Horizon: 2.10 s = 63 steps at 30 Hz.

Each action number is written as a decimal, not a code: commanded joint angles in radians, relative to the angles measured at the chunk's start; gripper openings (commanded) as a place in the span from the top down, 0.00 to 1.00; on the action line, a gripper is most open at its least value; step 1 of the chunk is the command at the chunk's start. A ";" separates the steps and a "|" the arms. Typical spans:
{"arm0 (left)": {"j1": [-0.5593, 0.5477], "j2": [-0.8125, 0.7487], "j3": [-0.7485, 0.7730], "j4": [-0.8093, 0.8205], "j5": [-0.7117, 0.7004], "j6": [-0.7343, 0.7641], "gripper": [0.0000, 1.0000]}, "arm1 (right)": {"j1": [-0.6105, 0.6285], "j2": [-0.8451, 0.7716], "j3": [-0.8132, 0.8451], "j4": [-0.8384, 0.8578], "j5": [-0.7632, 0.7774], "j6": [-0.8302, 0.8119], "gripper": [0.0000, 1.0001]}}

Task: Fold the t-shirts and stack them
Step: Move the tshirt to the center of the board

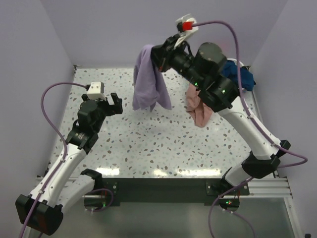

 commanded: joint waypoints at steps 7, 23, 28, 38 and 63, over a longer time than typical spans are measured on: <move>-0.003 -0.010 0.021 0.019 -0.032 -0.005 0.00 | 0.048 -0.161 -0.545 0.000 0.370 0.070 0.82; -0.129 0.093 -0.047 -0.036 -0.037 -0.088 0.01 | -0.436 -0.062 -0.912 -0.199 0.407 0.291 0.06; -0.227 0.123 -0.104 -0.019 -0.038 -0.128 0.00 | -0.469 0.031 -0.934 -0.162 0.363 0.308 0.06; -0.276 0.208 -0.218 0.159 0.062 -0.231 0.00 | -0.516 0.164 -0.934 -0.138 0.340 0.345 0.08; -0.278 0.235 -0.167 0.076 -0.015 -0.159 0.02 | -0.703 0.409 0.069 -0.419 0.225 0.198 1.00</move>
